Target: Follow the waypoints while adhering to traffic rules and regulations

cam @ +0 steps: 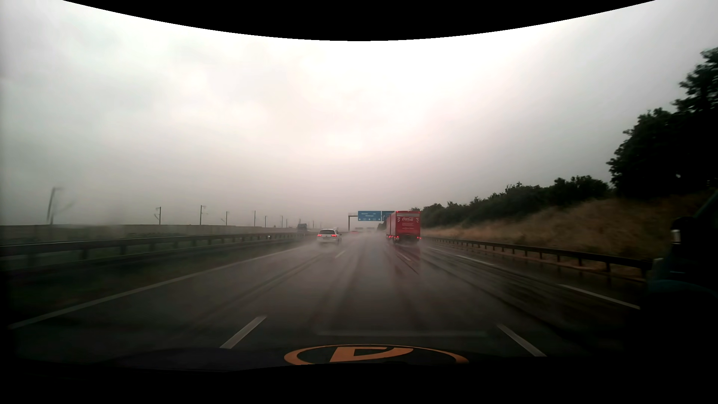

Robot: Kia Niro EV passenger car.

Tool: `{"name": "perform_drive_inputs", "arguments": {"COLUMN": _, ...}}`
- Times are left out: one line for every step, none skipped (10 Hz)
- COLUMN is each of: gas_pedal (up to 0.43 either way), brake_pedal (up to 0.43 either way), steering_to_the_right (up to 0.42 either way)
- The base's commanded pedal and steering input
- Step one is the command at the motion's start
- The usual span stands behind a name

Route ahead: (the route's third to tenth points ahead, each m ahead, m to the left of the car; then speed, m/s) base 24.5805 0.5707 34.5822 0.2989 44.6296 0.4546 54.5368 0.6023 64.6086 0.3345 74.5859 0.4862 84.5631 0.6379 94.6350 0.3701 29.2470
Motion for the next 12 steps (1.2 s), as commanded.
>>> {"name": "perform_drive_inputs", "arguments": {"gas_pedal": 0.24, "brake_pedal": 0.0, "steering_to_the_right": -0.001}}
{"name": "perform_drive_inputs", "arguments": {"gas_pedal": 0.24, "brake_pedal": 0.0, "steering_to_the_right": -0.002}}
{"name": "perform_drive_inputs", "arguments": {"gas_pedal": 0.24, "brake_pedal": 0.0, "steering_to_the_right": -0.001}}
{"name": "perform_drive_inputs", "arguments": {"gas_pedal": 0.24, "brake_pedal": 0.0, "steering_to_the_right": -0.002}}
{"name": "perform_drive_inputs", "arguments": {"gas_pedal": 0.24, "brake_pedal": 0.0, "steering_to_the_right": -0.001}}
{"name": "perform_drive_inputs", "arguments": {"gas_pedal": 0.24, "brake_pedal": 0.0, "steering_to_the_right": -0.002}}
{"name": "perform_drive_inputs", "arguments": {"gas_pedal": 0.24, "brake_pedal": 0.0, "steering_to_the_right": -0.002}}
{"name": "perform_drive_inputs", "arguments": {"gas_pedal": 0.24, "brake_pedal": 0.0, "steering_to_the_right": -0.001}}
{"name": "perform_drive_inputs", "arguments": {"gas_pedal": 0.24, "brake_pedal": 0.0, "steering_to_the_right": -0.001}}
{"name": "perform_drive_inputs", "arguments": {"gas_pedal": 0.24, "brake_pedal": 0.0, "steering_to_the_right": -0.001}}
{"name": "perform_drive_inputs", "arguments": {"gas_pedal": 0.24, "brake_pedal": 0.0, "steering_to_the_right": -0.001}}
{"name": "perform_drive_inputs", "arguments": {"gas_pedal": 0.24, "brake_pedal": 0.0, "steering_to_the_right": -0.001}}
